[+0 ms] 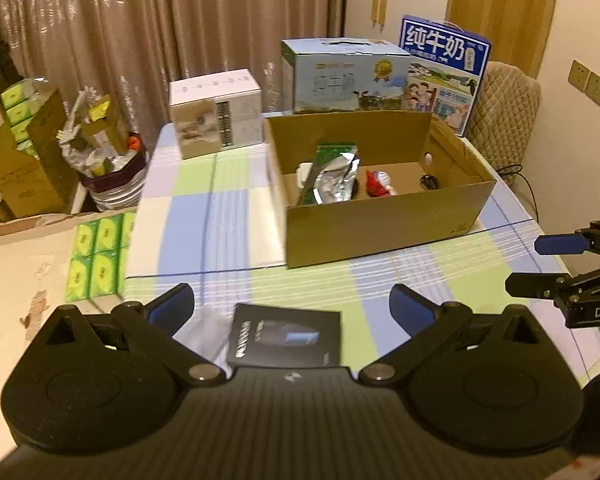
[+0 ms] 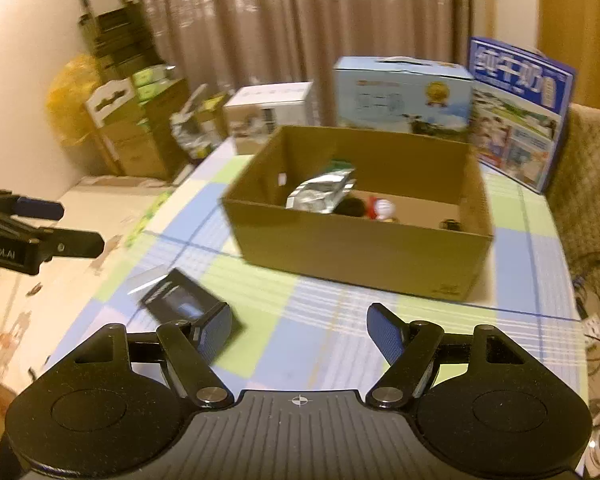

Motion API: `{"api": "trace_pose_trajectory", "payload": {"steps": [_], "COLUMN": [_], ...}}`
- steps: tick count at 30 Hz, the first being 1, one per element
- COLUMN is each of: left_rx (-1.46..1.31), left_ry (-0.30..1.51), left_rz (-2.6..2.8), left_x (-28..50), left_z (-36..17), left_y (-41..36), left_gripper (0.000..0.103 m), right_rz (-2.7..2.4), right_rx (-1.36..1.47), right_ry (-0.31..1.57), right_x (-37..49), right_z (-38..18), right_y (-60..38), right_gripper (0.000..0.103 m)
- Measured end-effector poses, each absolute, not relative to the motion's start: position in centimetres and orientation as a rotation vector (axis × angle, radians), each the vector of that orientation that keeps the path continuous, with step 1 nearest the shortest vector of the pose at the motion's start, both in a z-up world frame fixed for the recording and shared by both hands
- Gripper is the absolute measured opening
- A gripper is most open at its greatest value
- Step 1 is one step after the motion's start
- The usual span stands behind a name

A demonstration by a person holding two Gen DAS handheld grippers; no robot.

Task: Organize objects
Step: 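Withdraw both tools from the box toward the shaver box and plastic cup, then grasp the clear plastic cup with the left tool while the right tool grasps the FLYCO shaver box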

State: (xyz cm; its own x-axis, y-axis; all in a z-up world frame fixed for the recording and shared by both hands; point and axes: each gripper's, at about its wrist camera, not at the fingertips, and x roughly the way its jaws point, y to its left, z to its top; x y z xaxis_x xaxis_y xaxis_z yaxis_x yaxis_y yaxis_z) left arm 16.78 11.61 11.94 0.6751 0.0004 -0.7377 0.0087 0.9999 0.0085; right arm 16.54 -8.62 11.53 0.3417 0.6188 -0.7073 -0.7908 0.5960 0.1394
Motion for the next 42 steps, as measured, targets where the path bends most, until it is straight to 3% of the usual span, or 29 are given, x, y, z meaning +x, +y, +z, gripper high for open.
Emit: {"api": "trace_pose_trajectory", "payload": {"steps": [17,22,31,42], "left_rx": [-0.019,-0.015,0.044,0.086], "left_ry": [0.887,0.921,0.995,1.064], "left_rz": [0.014,-0.021,-0.067,-0.094], "left_x": [12.8,13.5,15.7,18.7], "left_z": [9.3,7.0,2.2,-2.5], "left_y": [16.9,18.2,20.2,23.5], "left_gripper": [0.102,0.102,0.102,0.102], "right_rz": [1.146,1.225,1.280,1.362], "right_rx": [-0.456,-0.531,-0.647,-0.855], "right_ry": [0.776,0.771,0.783,0.803], "right_x": [12.5,12.2,13.3,14.5], "right_z": [9.5,7.5,3.3,-3.0], "right_y": [-2.6,0.3,5.7,11.3], "right_gripper": [0.073,0.088,0.095,0.096]}}
